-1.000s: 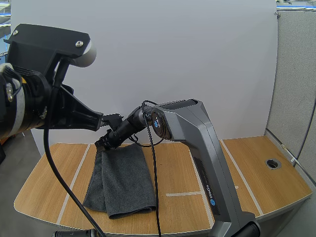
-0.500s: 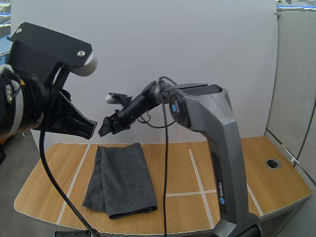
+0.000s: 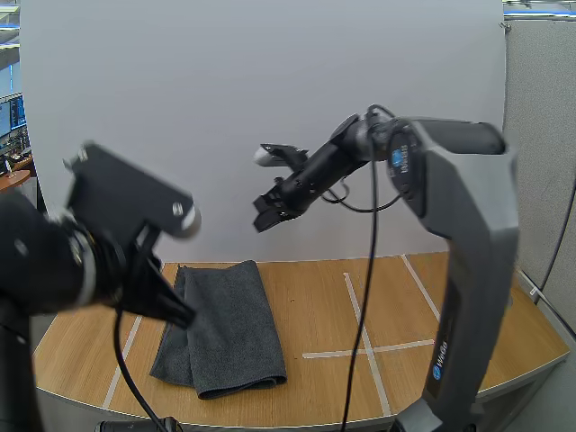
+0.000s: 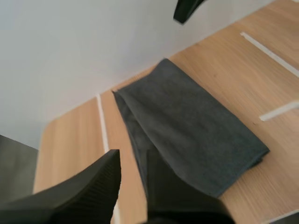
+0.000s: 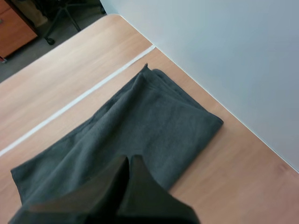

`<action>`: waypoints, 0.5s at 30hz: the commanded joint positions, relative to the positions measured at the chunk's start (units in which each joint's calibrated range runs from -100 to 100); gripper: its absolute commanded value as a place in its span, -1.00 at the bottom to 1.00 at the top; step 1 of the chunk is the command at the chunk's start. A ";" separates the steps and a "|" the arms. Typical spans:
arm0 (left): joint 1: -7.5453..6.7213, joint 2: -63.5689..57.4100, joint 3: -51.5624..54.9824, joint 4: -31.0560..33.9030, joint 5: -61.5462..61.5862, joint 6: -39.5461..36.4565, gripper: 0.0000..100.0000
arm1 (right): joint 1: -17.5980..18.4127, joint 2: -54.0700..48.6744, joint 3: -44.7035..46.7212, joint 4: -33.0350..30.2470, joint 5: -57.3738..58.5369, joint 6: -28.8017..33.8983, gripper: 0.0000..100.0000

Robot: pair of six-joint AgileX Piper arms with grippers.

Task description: Fold the towel

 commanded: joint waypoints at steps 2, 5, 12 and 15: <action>0.08 1.10 12.14 -5.10 -2.11 1.48 -0.33 | -4.22 -17.22 14.84 -6.06 1.22 -4.39 -1.00; 0.08 4.46 14.08 -4.66 -2.31 2.50 -0.33 | -6.51 -22.69 19.60 -6.88 1.22 -5.73 -1.00; 0.08 18.93 14.21 -5.13 -11.53 5.51 -0.02 | -11.87 -35.51 30.88 -6.40 1.22 -9.52 -1.00; 0.08 25.67 14.21 -7.92 -15.14 7.95 0.21 | -13.46 -41.17 35.37 -6.39 1.22 -9.99 -1.00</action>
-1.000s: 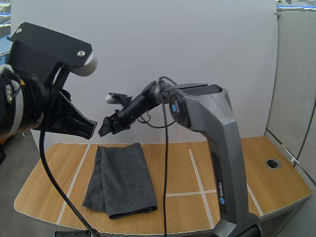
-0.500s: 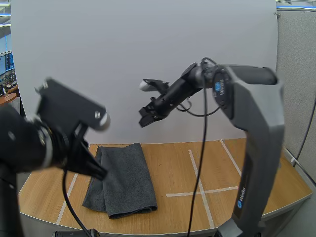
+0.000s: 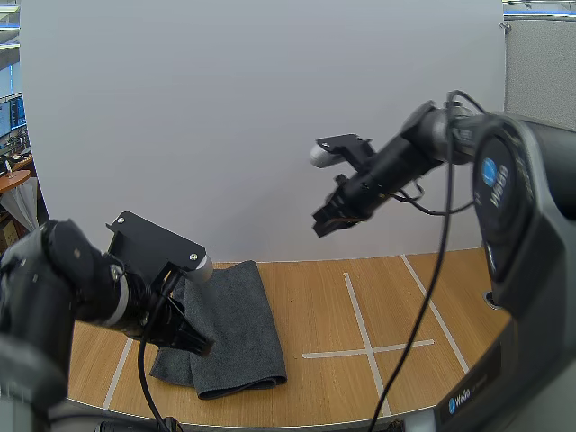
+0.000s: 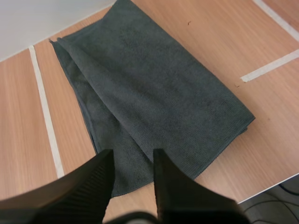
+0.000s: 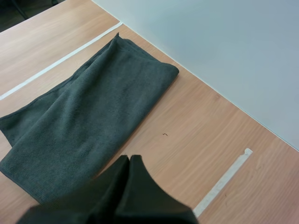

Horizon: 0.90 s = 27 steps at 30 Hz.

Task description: Fold the towel

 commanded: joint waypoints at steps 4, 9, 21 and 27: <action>0.16 21.39 0.02 -9.31 -13.16 7.74 0.24 | -3.44 -14.85 11.72 0.15 0.73 -2.34 -1.00; 4.07 33.88 -3.97 -13.82 -10.69 11.28 0.24 | -3.44 -20.90 18.28 0.52 0.73 -2.34 -1.00; 20.13 55.59 -11.61 -21.11 4.62 29.15 0.45 | -3.44 -23.36 20.42 1.35 0.73 -0.52 -1.00; 20.46 58.58 -10.98 -19.77 4.62 33.22 0.94 | -3.44 -23.47 20.42 0.61 0.73 2.49 -1.00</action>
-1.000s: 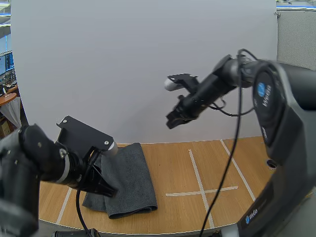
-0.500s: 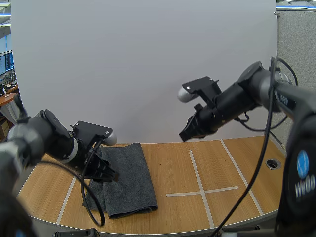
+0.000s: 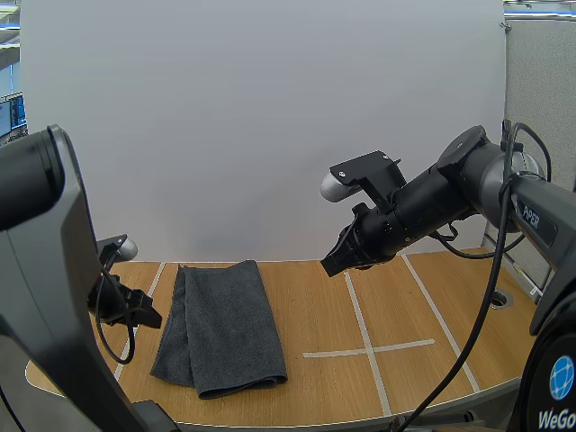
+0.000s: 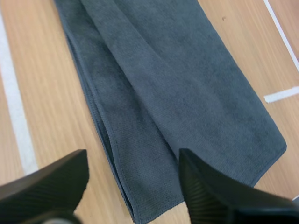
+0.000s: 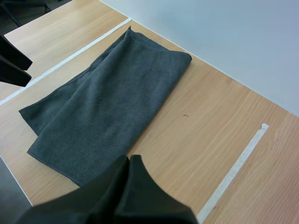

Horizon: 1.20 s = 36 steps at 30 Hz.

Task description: Fold the towel

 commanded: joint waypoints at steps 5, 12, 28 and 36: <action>0.20 3.56 2.68 6.06 1.70 8.19 0.94 | -0.20 -0.88 0.15 -0.24 0.48 3.67 -1.00; -3.79 3.69 5.64 7.11 1.70 7.25 0.94 | -0.20 -0.88 0.15 -0.01 0.48 3.89 -1.00; -7.16 10.21 5.18 -0.56 1.70 3.91 0.94 | -0.20 -0.88 0.15 -0.01 0.48 3.89 -1.00; -7.16 13.36 4.63 -1.32 1.70 2.25 0.93 | -0.20 -0.88 0.15 -0.02 0.48 3.47 -1.00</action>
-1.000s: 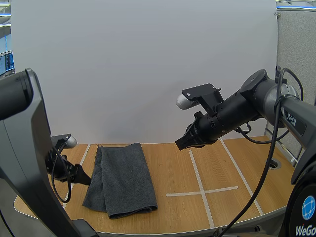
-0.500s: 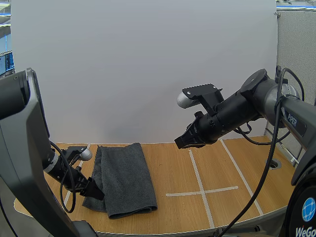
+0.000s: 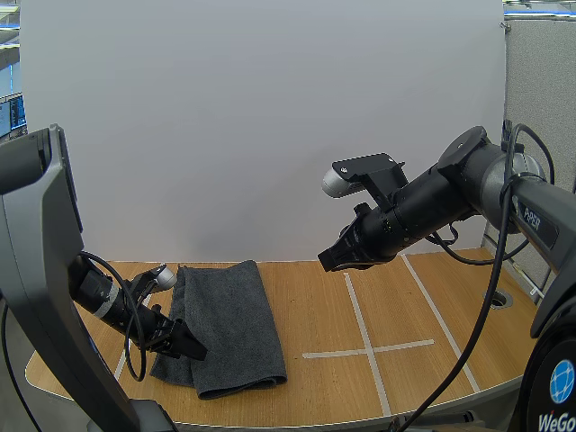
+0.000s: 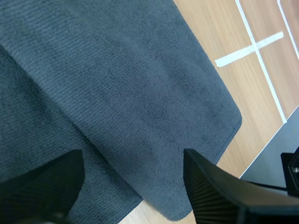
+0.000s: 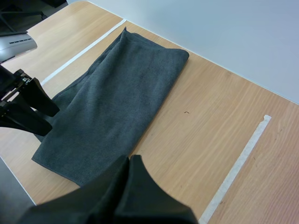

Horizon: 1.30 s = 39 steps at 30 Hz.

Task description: Fold the towel

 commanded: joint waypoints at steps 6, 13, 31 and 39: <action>-0.23 1.15 -0.52 -1.70 1.17 -2.80 0.82 | -0.20 -0.63 0.15 0.09 0.48 -0.90 -1.00; -0.23 1.86 -0.52 -0.28 1.17 -4.85 0.80 | -0.20 -0.63 0.15 0.35 0.48 -0.91 -1.00; -6.21 5.35 -0.52 0.83 0.53 -9.22 0.80 | -0.20 -0.63 0.15 0.98 0.48 -0.91 -1.00; -6.21 5.35 -0.52 1.54 1.17 -9.56 -0.31 | -0.20 -0.63 0.15 1.31 0.48 -0.91 -1.00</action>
